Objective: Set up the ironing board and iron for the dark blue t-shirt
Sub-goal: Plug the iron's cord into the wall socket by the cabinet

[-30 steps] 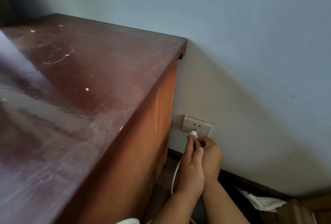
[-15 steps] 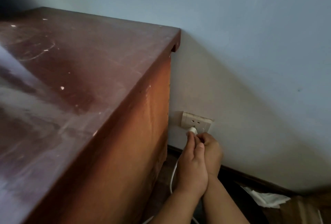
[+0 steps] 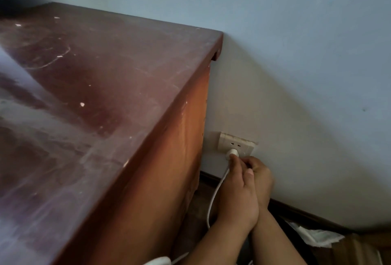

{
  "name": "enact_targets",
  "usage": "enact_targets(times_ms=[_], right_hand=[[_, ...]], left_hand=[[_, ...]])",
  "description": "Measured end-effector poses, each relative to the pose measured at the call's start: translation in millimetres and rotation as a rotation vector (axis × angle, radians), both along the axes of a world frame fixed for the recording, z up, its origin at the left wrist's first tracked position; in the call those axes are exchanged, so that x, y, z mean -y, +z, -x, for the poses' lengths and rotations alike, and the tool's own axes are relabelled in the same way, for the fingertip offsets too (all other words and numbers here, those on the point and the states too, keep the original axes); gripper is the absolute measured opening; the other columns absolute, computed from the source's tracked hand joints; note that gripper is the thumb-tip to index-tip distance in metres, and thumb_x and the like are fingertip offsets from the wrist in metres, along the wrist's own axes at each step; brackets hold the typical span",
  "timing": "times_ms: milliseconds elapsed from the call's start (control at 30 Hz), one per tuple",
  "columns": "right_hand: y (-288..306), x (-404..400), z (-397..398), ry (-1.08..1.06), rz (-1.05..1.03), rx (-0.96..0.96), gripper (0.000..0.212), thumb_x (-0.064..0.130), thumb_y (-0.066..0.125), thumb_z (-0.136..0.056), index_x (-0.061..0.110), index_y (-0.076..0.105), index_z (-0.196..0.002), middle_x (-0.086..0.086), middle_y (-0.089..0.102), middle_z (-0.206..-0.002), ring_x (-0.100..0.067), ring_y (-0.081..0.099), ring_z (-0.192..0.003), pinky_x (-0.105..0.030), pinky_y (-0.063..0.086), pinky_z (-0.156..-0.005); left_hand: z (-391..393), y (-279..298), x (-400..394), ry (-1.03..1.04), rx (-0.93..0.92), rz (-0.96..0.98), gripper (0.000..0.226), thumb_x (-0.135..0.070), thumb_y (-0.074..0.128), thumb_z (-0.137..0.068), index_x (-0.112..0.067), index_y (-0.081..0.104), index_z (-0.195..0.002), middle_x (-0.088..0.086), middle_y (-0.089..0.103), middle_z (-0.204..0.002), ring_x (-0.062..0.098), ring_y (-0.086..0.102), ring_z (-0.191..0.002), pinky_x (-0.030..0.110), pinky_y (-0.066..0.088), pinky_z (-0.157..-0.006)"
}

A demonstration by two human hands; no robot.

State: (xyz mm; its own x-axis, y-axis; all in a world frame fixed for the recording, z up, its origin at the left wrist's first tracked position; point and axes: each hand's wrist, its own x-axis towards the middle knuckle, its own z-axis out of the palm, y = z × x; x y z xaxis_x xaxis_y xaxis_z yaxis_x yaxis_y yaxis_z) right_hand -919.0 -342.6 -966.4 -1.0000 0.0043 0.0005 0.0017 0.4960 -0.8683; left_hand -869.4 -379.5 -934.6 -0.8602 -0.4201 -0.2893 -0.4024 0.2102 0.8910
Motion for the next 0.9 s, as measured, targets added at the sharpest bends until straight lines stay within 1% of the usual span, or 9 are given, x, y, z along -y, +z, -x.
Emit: enact_targets(times_ms=[233,333,400,467,533,600,667,767,900], right_hand=[[1.1,6.4,1.2,-0.041,-0.051,0.024,0.021,0.028,0.067,-0.091,0.016,0.063,-0.074,0.006,0.061,-0.065,-0.006,0.057,-0.061,-0.019,0.038,-0.049],[4.2,8.8,0.3,-0.058,-0.080,0.052,0.017,0.028,0.066,-0.091,0.016,0.064,-0.079,0.003,0.063,-0.068,-0.015,0.061,-0.064,-0.024,0.042,-0.053],[13.1,11.9,-2.4,-0.091,-0.081,0.073,0.014,0.028,0.063,-0.094,0.017,0.064,-0.085,0.003,0.063,-0.072,-0.017,0.062,-0.069,-0.025,0.041,-0.056],[27.4,14.5,-6.3,-0.144,-0.064,0.087,0.015,0.030,0.058,-0.097,0.018,0.063,-0.089,0.002,0.061,-0.073,-0.019,0.060,-0.070,-0.026,0.036,-0.056],[43.6,11.2,-12.6,-0.187,-0.047,0.083,0.016,0.030,0.055,-0.097,0.017,0.063,-0.091,0.000,0.063,-0.076,-0.021,0.061,-0.072,-0.027,0.037,-0.059],[64.3,3.7,-22.6,-0.199,-0.058,0.082,0.015,0.026,0.054,-0.097,0.015,0.063,-0.096,-0.002,0.064,-0.080,-0.022,0.061,-0.075,-0.027,0.039,-0.062],[89.3,-4.6,-33.9,-0.201,-0.083,0.088,0.016,0.024,0.052,-0.099,0.013,0.063,-0.101,-0.002,0.062,-0.081,-0.021,0.059,-0.075,-0.026,0.038,-0.063],[138.3,-10.8,-46.8,-0.174,-0.146,0.099,0.013,0.022,0.049,-0.100,0.016,0.061,-0.099,-0.001,0.059,-0.082,-0.019,0.055,-0.074,-0.026,0.037,-0.063],[213.8,-4.9,-61.8,-0.081,-0.175,0.171,0.013,0.018,0.046,-0.099,0.018,0.058,-0.094,0.006,0.053,-0.075,-0.010,0.049,-0.065,-0.026,0.031,-0.053]], left_hand=[[0.7,-5.4,5.9,-0.003,-0.009,-0.071,0.053,-0.043,0.037,-0.104,-0.044,0.023,-0.155,-0.010,0.042,-0.155,0.003,0.042,-0.137,0.014,0.026,-0.103],[-3.0,-5.5,11.0,-0.019,-0.052,-0.211,0.052,-0.039,0.038,-0.106,-0.038,0.024,-0.157,-0.018,0.031,-0.158,-0.009,0.029,-0.133,0.010,0.020,-0.107],[-1.2,1.8,12.1,0.070,-0.086,-0.397,0.048,-0.035,0.040,-0.107,-0.027,0.037,-0.154,-0.016,0.038,-0.155,-0.006,0.033,-0.135,0.013,0.023,-0.113],[-1.0,10.4,12.3,0.212,-0.082,-0.613,0.036,-0.039,0.046,-0.104,-0.024,0.065,-0.131,-0.011,0.063,-0.134,0.000,0.055,-0.124,0.022,0.039,-0.110],[-5.1,20.6,7.0,0.308,-0.063,-0.790,0.029,-0.043,0.052,-0.100,-0.030,0.077,-0.103,-0.015,0.075,-0.108,0.001,0.067,-0.107,0.024,0.048,-0.100],[-14.4,38.7,-1.6,0.348,-0.033,-0.931,0.026,-0.041,0.055,-0.098,-0.030,0.078,-0.095,-0.015,0.077,-0.100,0.004,0.069,-0.102,0.024,0.051,-0.093],[-26.9,65.3,-9.5,0.367,0.010,-1.003,0.024,-0.038,0.058,-0.097,-0.025,0.078,-0.098,-0.009,0.078,-0.098,0.008,0.071,-0.099,0.026,0.053,-0.088],[-45.8,123.7,-14.1,0.388,0.047,-1.103,0.031,-0.038,0.064,-0.094,-0.015,0.077,-0.110,0.003,0.078,-0.103,0.018,0.072,-0.102,0.033,0.054,-0.096],[-69.7,208.5,-8.0,0.417,0.043,-1.072,0.021,-0.032,0.061,-0.096,-0.021,0.078,-0.104,-0.004,0.079,-0.090,0.015,0.072,-0.097,0.032,0.055,-0.091]])
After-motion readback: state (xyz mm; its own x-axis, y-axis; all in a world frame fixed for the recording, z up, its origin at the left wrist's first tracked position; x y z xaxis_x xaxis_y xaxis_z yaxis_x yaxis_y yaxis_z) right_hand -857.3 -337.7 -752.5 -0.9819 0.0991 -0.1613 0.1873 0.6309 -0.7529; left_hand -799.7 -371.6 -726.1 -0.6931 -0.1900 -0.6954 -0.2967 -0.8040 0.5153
